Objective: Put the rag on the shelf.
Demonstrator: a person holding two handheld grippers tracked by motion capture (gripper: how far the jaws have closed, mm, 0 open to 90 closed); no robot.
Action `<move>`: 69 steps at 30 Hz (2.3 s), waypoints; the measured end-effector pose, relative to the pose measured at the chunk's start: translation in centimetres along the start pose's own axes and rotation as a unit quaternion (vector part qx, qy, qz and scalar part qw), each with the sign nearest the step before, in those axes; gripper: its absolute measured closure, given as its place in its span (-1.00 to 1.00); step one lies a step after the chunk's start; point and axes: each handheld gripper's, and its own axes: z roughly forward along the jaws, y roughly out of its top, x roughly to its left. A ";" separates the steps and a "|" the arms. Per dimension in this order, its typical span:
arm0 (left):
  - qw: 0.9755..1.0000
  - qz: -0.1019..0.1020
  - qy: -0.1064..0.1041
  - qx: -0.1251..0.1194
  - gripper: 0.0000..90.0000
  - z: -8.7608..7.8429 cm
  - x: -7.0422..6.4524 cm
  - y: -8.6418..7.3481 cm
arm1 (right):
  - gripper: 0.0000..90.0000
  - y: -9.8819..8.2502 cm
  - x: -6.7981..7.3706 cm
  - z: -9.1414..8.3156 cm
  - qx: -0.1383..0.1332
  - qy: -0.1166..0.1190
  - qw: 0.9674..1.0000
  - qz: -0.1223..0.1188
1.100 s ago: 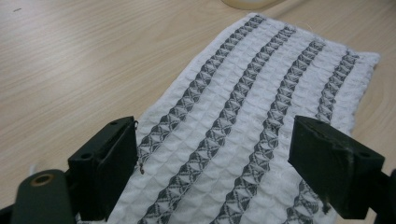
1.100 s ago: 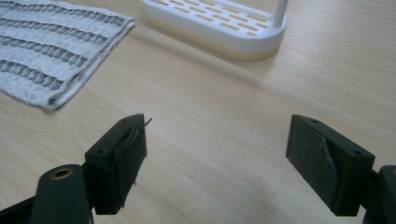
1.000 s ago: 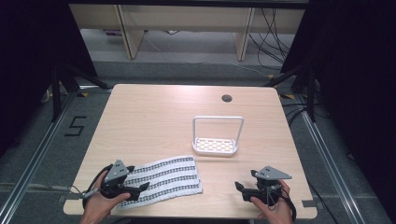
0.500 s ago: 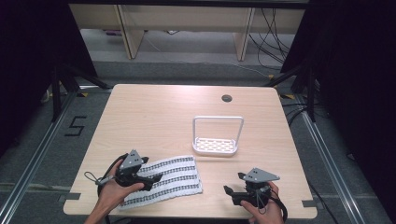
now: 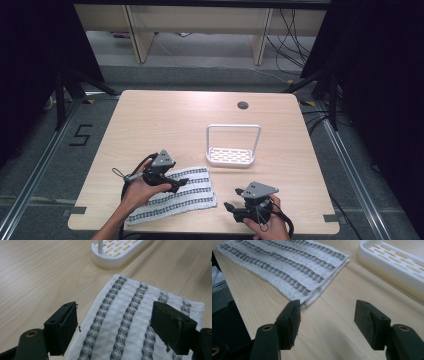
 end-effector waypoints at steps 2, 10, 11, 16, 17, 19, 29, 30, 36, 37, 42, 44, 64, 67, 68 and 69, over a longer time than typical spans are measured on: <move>1.000 0.006 -0.008 0.005 -0.50 0.7 0.0 0.5 | -0.07 0.2 0.2 0.4 0.001 0.005 1.000 -0.003; 0.999 0.013 -0.023 0.019 -0.40 2.6 0.1 2.2 | 0.04 1.1 1.2 2.0 0.018 0.020 0.999 -0.028; 0.999 0.013 -0.023 0.019 -0.40 2.6 0.1 2.2 | 0.04 1.1 1.2 2.0 0.018 0.020 0.999 -0.028; 0.999 0.021 -0.031 0.038 -0.53 3.8 0.2 2.7 | 0.09 1.7 1.8 3.3 0.035 0.025 0.998 -0.037; 0.999 0.021 -0.033 0.037 -0.54 4.0 0.1 2.8 | 0.09 1.8 1.8 3.5 0.034 0.025 0.998 -0.044; 0.998 0.025 -0.043 0.042 -0.51 4.5 0.2 3.0 | 0.10 1.9 2.0 3.8 0.041 0.023 0.998 -0.039; 0.992 0.062 -0.063 0.088 -0.32 6.6 0.1 3.8 | 0.11 2.4 2.2 4.8 0.053 0.021 0.997 -0.045; 0.992 0.059 -0.065 0.087 -0.30 6.7 0.1 3.8 | 0.11 2.3 2.3 5.1 0.048 0.018 0.998 -0.042; 0.991 0.073 -0.061 0.099 -0.16 7.4 0.2 4.4 | 0.11 2.4 2.2 5.2 0.054 0.020 0.997 -0.045; 0.991 0.073 -0.061 0.099 -0.14 7.4 0.2 4.4 | 0.11 2.4 2.2 5.2 0.054 0.020 0.997 -0.045; 0.989 0.078 -0.067 0.105 0.00 8.0 -0.1 4.6 | 0.11 2.4 2.2 5.4 0.057 0.021 0.997 -0.041; 0.989 0.083 -0.066 0.106 0.04 8.1 -0.1 4.6 | 0.13 2.4 1.9 5.5 0.058 0.020 0.997 -0.041; 0.988 0.078 -0.088 0.099 0.90 7.2 0.1 4.2 | 0.93 2.7 1.0 5.8 0.044 0.042 0.998 -0.015; 0.990 0.072 -0.087 0.083 0.90 6.8 0.1 4.3 | 0.94 2.9 0.9 5.6 0.037 0.041 0.998 -0.018; 0.991 0.065 -0.087 0.073 0.90 6.1 0.1 4.5 | 0.95 3.1 0.9 5.3 0.031 0.044 0.998 -0.016; 0.991 0.065 -0.087 0.073 0.90 6.1 0.1 4.5 | 0.95 3.1 0.9 5.3 0.031 0.044 0.998 -0.016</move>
